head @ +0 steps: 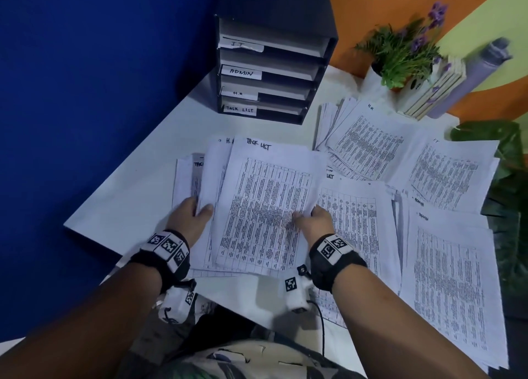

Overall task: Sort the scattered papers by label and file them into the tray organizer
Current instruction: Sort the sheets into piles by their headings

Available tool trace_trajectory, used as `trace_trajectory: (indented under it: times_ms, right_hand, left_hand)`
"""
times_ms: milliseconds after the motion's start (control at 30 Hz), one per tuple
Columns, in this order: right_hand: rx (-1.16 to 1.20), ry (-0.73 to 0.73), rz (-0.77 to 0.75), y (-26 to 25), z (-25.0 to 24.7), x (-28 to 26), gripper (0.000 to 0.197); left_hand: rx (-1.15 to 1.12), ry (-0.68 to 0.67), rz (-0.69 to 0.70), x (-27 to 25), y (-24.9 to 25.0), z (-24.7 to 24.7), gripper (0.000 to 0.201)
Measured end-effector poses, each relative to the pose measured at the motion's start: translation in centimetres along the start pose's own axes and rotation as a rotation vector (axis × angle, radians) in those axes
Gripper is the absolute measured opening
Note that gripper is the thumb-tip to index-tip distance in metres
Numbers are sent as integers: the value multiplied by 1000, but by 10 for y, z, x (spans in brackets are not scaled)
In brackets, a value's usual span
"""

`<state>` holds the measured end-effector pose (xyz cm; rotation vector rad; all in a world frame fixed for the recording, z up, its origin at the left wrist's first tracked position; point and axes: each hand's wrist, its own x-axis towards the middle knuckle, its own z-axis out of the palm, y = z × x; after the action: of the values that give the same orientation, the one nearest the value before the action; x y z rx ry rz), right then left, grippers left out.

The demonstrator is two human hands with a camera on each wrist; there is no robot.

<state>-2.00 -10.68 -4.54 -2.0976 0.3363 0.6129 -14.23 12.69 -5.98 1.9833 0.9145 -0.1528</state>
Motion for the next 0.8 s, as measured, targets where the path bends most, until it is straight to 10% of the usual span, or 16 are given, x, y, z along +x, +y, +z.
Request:
trace_trajectory:
  times_ms: [167, 467, 600, 800]
  right_hand:
    - [-1, 57, -102, -2, -17, -4, 39]
    - [-20, 64, -26, 6, -40, 13, 63]
    - [-51, 155, -32, 13, -38, 15, 32]
    - [-300, 326, -127, 18, -78, 25, 45]
  left_hand:
    - [53, -35, -31, 3, -4, 3, 60]
    - [-69, 121, 4, -6, 2, 3, 42]
    - [-86, 154, -10, -6, 5, 4, 37]
    - [-47, 237, -76, -4, 6, -5, 20]
